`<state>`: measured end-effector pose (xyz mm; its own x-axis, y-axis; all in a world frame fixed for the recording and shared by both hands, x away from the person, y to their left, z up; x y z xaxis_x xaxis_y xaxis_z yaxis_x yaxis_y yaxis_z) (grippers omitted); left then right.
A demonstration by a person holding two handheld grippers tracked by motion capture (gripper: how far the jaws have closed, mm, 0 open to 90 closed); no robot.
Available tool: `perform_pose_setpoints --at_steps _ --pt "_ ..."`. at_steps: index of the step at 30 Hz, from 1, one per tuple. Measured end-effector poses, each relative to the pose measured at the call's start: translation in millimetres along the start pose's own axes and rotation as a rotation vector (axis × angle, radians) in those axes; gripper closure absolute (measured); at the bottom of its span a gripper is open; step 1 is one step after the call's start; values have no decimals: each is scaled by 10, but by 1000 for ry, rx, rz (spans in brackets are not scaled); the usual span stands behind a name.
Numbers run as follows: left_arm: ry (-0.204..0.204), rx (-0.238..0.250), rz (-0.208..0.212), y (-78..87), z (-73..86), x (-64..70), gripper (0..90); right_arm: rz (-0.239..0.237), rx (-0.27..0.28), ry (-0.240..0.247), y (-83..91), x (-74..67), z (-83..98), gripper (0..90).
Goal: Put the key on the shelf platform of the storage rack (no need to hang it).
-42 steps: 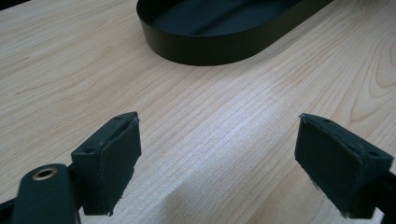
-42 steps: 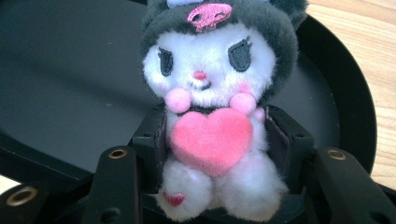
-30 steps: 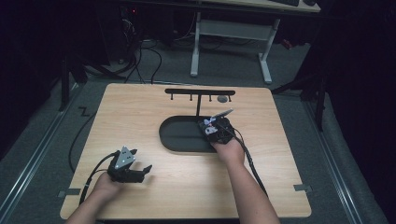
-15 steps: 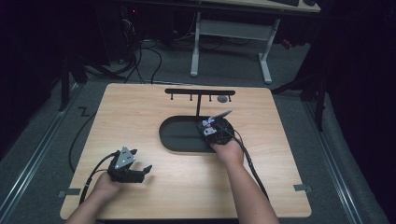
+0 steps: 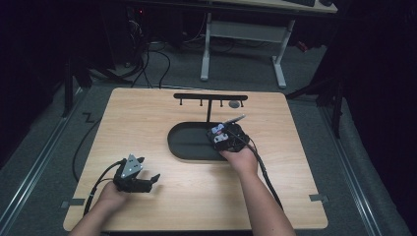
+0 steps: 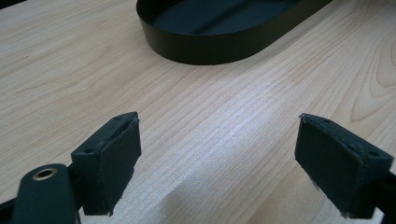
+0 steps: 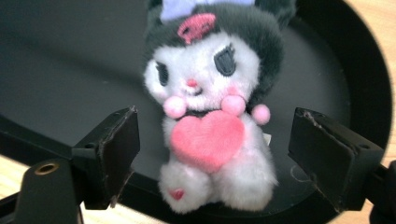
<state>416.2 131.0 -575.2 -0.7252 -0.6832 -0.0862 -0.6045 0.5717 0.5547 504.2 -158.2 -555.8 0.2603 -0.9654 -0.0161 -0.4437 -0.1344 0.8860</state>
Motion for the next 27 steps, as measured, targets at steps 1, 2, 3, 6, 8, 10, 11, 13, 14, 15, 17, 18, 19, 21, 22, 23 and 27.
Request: perform_pose_setpoints --at_steps 1,2,3,6,8,10,11,13,14,15,17,18,19,21,22,23,27 --pt "0 0 0 0 0 0 154 0 0 0 0 0 0 163" --pt "-1 0 -1 0 0 1 153 -6 6 2 20 -10 -3 152" --pt "-1 0 -1 -1 0 2 154 -15 24 7 52 -30 -11 152" --pt "-1 -1 -1 -1 0 2 154 -18 40 36 124 -62 2 143" --pt "-4 -2 -2 -1 1 3 153 -20 64 43 167 -87 12 115" --pt "-4 -3 -3 -3 1 3 153 -8 70 61 196 -93 35 88" --pt "-5 -5 -3 -3 3 3 154 -9 72 63 204 -96 44 84" --pt "-8 -7 -3 -3 3 4 154 -9 80 68 235 -96 71 77" --pt "-9 -7 -5 -3 4 4 154 -7 86 68 252 -94 85 69" --pt "-10 -7 -4 -4 4 5 153 -6 96 73 268 -89 96 62" --pt "-11 -8 -5 -5 4 6 154 -9 113 72 311 -85 130 53" --pt "-11 -8 -5 -7 4 6 153 -10 119 73 327 -81 142 52" --pt "-12 -10 -6 -8 5 6 154 -12 129 70 347 -78 160 50" --pt "-14 -14 -6 -9 7 6 154 -16 146 72 388 -72 200 46" --pt "-16 -16 -6 -9 8 7 153 -20 157 72 413 -67 229 44" --pt "-15 -15 -7 -11 7 9 153 -20 163 73 427 -65 249 43" --pt "-17 -16 -11 -13 8 11 153 -19 193 84 483 -54 354 34"
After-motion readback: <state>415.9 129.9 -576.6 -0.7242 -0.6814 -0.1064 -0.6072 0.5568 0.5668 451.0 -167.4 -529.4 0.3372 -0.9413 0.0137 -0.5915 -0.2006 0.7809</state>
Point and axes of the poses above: each handheld gripper's, and its own axes: y roughly backward along the jaws, z roughly out of its underside, x roughly to its right, the point moved 9 cm from there along -y, roughly forward along the jaws
